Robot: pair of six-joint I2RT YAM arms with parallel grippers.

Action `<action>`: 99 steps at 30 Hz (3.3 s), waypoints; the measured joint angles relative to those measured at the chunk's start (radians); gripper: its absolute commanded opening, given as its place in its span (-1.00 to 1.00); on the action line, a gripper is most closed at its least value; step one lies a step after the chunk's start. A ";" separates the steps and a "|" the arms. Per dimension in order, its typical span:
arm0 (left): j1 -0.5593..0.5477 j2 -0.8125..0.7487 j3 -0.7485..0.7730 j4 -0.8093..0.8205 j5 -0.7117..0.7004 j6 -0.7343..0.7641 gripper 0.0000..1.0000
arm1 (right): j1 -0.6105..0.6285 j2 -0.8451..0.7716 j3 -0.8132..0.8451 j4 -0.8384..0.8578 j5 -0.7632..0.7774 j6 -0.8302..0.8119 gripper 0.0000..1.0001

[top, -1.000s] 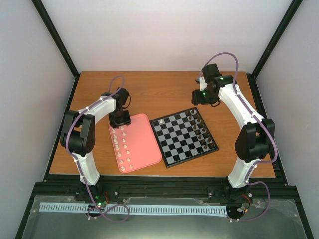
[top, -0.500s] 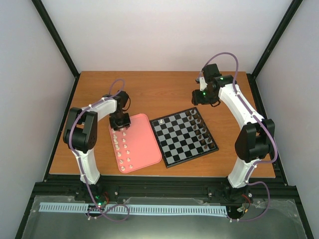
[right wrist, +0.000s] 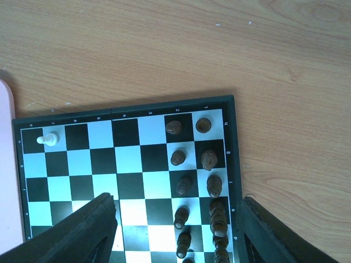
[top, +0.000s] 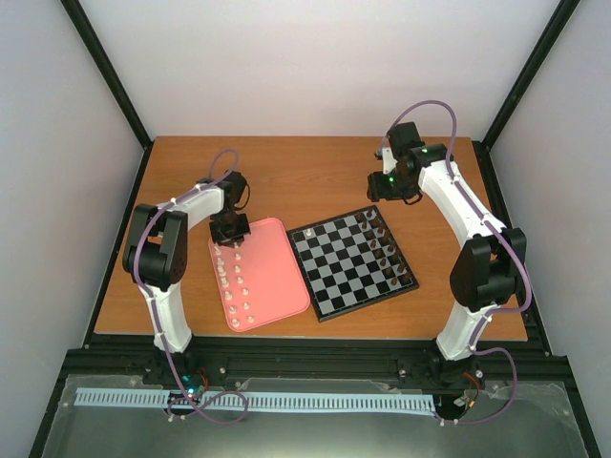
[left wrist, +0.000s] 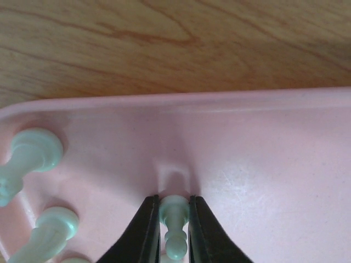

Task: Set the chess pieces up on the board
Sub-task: Pick up the chess piece from the storage box, then place the chess piece on the chessboard.

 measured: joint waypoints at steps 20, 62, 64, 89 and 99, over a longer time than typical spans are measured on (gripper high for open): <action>-0.085 -0.033 0.156 -0.104 0.067 0.025 -0.98 | 0.000 0.000 0.000 0.000 0.008 0.005 0.21; -0.469 0.242 0.553 -0.201 0.091 0.353 -0.98 | -0.003 0.005 0.002 0.010 0.049 0.006 0.21; -0.469 0.243 0.552 -0.200 0.092 0.354 -0.98 | -0.004 0.008 0.002 0.012 0.049 0.006 0.21; -0.470 0.294 0.513 -0.132 0.050 0.327 -0.99 | -0.006 0.016 0.006 0.016 0.051 0.002 0.20; -0.470 0.298 0.514 -0.125 0.035 0.312 -0.99 | -0.007 0.016 0.006 0.016 0.048 0.000 0.21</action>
